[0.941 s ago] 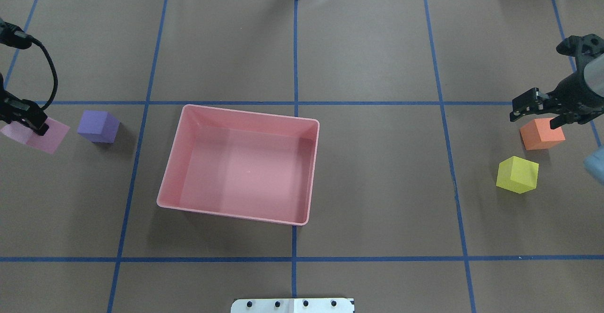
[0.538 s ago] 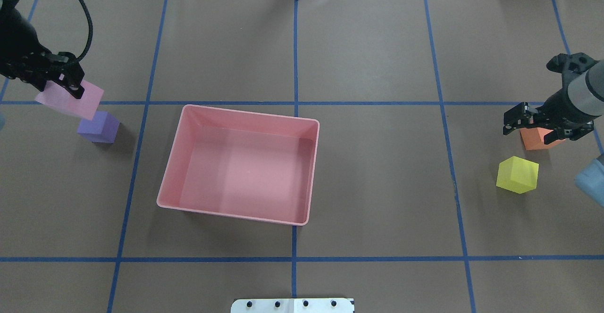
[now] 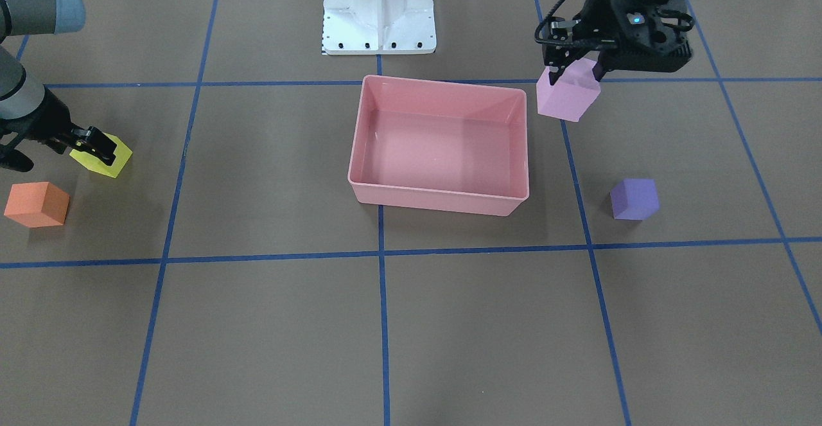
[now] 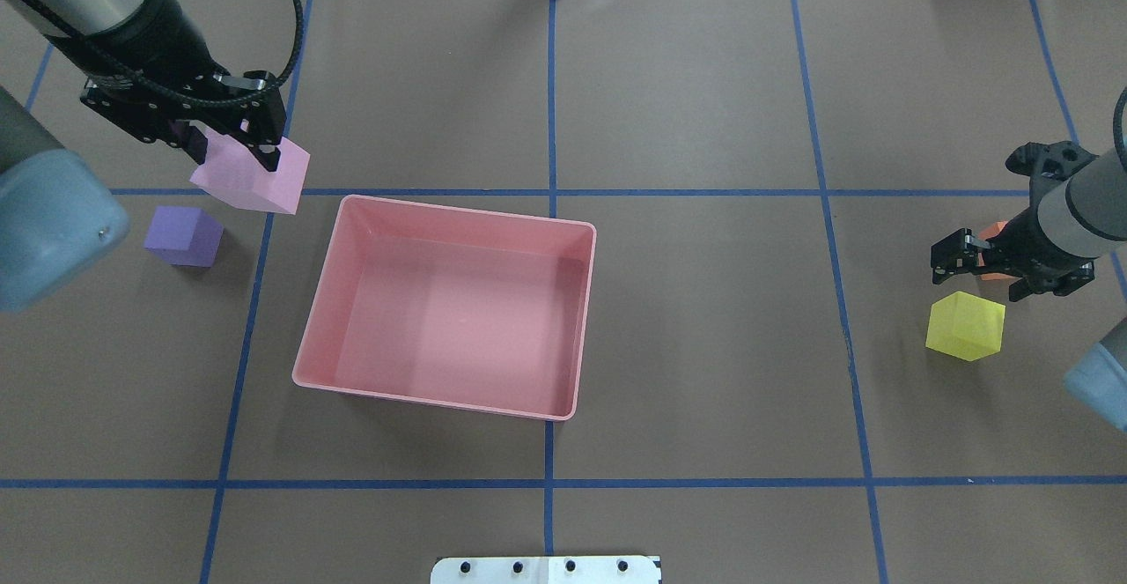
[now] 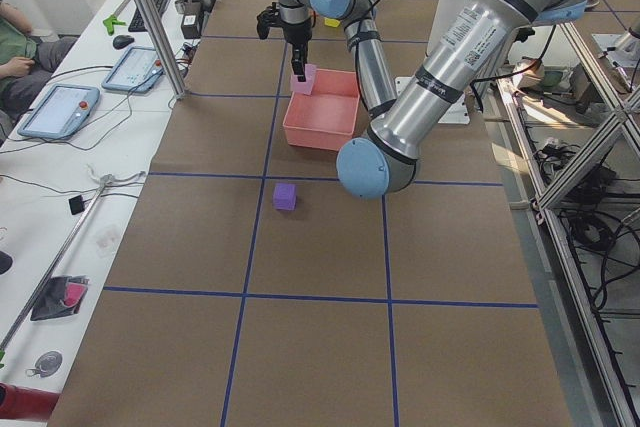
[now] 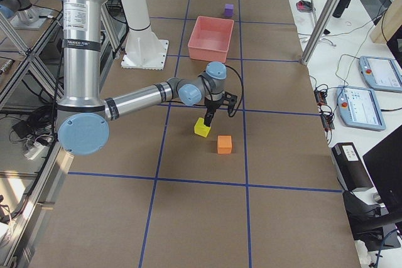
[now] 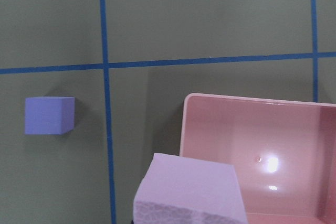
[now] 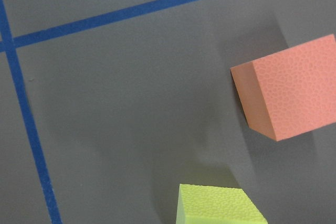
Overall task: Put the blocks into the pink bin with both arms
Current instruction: 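Lift the pink cube with left gripper while right gripper descends to yellow cube, then drop the pink cube into the bin while right gripper lifts yellow cube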
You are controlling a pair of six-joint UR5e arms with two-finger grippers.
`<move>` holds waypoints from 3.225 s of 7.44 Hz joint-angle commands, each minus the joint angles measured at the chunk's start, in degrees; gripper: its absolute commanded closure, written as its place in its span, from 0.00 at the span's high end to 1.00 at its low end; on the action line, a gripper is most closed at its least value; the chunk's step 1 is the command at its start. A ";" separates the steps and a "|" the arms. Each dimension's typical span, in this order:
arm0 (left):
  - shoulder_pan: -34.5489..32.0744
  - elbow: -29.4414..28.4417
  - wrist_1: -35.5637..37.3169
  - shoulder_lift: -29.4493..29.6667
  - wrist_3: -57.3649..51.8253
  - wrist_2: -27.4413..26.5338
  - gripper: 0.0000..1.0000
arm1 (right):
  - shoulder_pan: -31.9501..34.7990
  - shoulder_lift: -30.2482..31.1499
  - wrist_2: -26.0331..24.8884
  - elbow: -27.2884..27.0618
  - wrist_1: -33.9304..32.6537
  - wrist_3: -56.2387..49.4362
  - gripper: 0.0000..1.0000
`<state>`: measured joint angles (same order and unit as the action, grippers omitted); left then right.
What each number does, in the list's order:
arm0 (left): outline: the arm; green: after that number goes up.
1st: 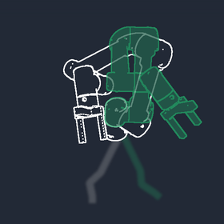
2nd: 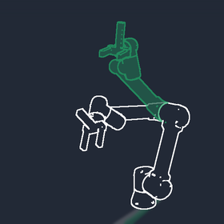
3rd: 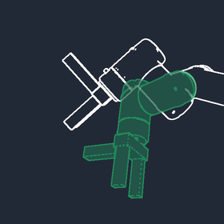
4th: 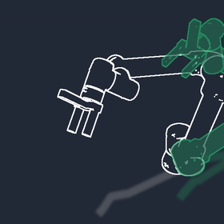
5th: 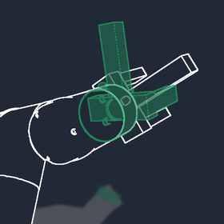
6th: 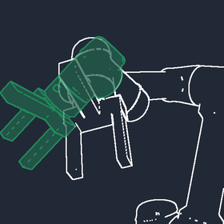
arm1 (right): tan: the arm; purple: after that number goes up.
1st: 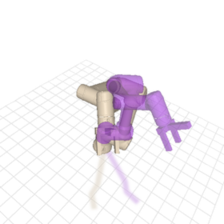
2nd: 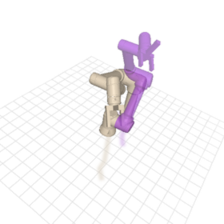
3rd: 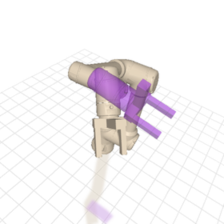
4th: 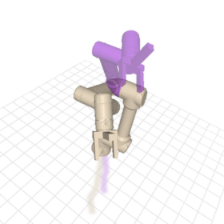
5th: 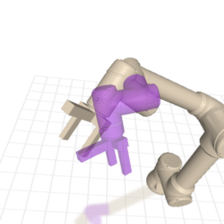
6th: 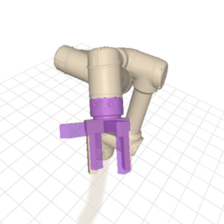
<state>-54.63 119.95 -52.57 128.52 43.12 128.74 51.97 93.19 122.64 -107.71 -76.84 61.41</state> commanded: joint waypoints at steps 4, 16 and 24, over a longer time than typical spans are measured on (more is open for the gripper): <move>1.19 -0.25 -0.07 0.68 1.09 -0.42 0.11 | -1.08 1.82 0.23 0.57 -0.33 0.55 0.99; 6.80 -1.55 -0.43 4.35 8.27 -0.60 0.11 | -0.93 0.77 0.14 -1.43 -0.33 3.19 0.00; 24.12 -17.30 -18.79 7.28 24.03 -18.34 1.00 | 7.27 -5.12 10.17 -8.73 -0.24 3.19 0.00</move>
<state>-31.71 103.53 -70.42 136.01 66.74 113.01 58.83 88.86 132.08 -115.20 -77.22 64.60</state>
